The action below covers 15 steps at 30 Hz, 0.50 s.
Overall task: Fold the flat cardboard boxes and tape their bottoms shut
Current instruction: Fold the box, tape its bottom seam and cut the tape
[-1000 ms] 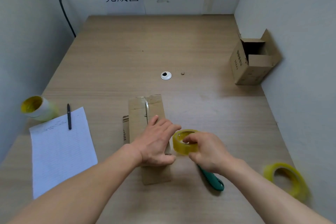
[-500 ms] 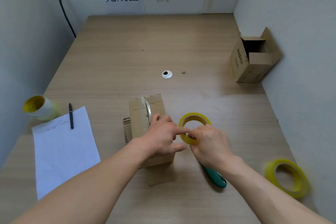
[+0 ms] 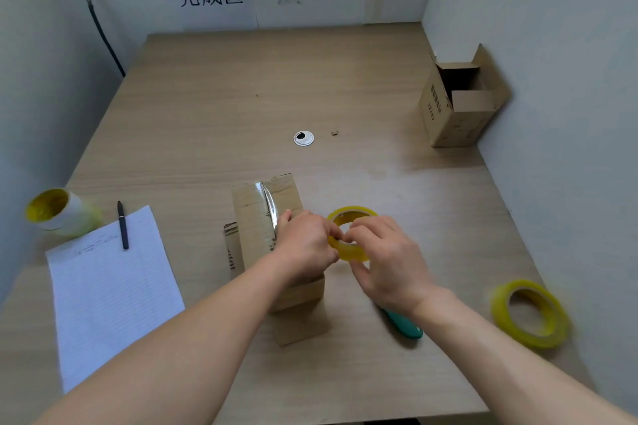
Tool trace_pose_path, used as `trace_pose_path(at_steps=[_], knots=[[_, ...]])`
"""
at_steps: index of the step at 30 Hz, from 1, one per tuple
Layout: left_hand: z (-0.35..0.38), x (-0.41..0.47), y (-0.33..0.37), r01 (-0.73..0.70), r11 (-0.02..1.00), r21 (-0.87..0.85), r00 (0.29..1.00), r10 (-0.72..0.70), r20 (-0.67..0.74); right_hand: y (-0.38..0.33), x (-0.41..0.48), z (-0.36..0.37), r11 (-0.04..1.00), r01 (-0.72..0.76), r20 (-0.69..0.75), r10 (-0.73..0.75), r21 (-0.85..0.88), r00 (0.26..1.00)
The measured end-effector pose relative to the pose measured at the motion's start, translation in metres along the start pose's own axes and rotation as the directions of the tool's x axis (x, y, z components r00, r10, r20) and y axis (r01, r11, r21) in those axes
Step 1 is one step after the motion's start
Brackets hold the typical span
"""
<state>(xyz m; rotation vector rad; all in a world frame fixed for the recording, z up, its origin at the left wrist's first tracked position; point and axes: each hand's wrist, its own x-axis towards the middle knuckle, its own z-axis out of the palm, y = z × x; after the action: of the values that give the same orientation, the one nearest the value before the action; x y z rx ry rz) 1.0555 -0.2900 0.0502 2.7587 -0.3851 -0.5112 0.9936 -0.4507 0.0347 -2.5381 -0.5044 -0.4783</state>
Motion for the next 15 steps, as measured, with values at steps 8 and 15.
trace_pose_path(at_steps=[8,15], knots=[[-0.003,0.003,0.0,0.046,0.989,-0.143,0.999,-0.043,0.021,0.025,-0.103,0.032,0.699,-0.7,0.245,0.711,-0.146,0.659],[-0.009,0.0,0.002,0.047,0.98,-0.194,0.999,-0.043,0.026,0.02,-0.118,0.049,0.608,-0.771,0.375,0.771,-0.191,0.515]])
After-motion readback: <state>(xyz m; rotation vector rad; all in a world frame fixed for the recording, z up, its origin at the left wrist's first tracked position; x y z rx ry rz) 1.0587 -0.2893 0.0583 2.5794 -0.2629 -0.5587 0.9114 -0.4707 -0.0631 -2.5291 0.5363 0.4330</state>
